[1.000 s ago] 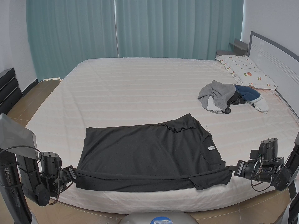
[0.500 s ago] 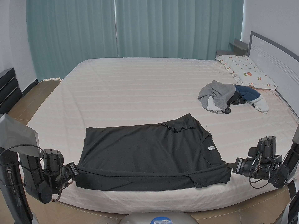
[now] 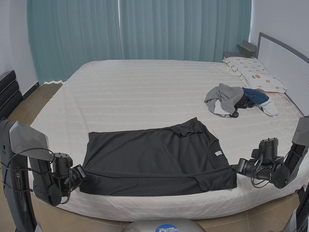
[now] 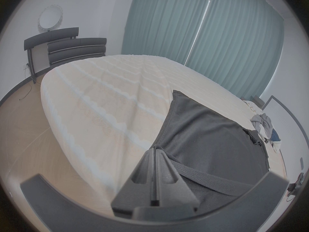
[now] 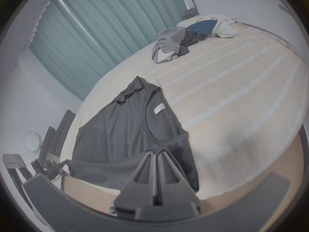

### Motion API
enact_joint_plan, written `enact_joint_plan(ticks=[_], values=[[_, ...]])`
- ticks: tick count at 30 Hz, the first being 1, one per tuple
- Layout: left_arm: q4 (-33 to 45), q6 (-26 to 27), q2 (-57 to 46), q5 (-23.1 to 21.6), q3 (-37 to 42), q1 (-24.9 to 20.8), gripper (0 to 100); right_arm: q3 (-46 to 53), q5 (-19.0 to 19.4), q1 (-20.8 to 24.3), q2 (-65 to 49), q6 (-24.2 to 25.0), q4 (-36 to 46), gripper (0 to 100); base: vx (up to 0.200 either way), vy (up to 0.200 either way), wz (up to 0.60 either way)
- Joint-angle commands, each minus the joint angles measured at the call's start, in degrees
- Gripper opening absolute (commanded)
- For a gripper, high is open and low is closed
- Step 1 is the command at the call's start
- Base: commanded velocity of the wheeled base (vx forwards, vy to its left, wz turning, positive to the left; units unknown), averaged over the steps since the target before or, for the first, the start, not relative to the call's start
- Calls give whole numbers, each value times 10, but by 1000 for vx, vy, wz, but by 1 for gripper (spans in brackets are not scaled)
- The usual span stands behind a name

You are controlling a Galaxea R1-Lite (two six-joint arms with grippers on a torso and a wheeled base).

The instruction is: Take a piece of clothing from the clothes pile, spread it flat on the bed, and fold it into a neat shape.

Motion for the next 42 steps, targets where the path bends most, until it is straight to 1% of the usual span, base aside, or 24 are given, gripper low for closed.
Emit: enact_joint_plan(ticks=[1,3,7,10,17,29,34,35,37,38,42], values=[[0,-7,31,1,-21,0,0,-19,1,-2,32,10,-2,0,0,0,0],[0,-18,40,1,-34,0,0,-32,2,-2,44,18,-2,0,0,0,0],[0,-20,54,1,-47,0,0,-46,2,-2,56,19,-3,0,0,0,0],[0,-32,58,1,-56,0,0,-58,2,-2,65,19,-3,0,0,0,0],[0,-35,62,1,-61,1,0,-81,2,-2,74,30,-3,0,0,0,0],[0,-45,70,5,-68,2,0,-108,2,-2,101,32,-3,0,0,0,0],[2,-61,70,6,-80,0,0,-114,2,-2,110,32,-3,0,0,0,0],[2,-61,71,6,-81,-1,100,-114,2,-2,111,32,-3,0,0,0,0],[2,-62,72,6,-81,-1,100,-114,2,-2,112,32,-3,0,0,0,0],[2,-62,72,6,-81,-1,100,-114,2,-2,112,32,-3,100,0,0,0],[0,-63,78,6,-81,-1,100,-113,19,-4,103,55,-3,100,0,0,0]])
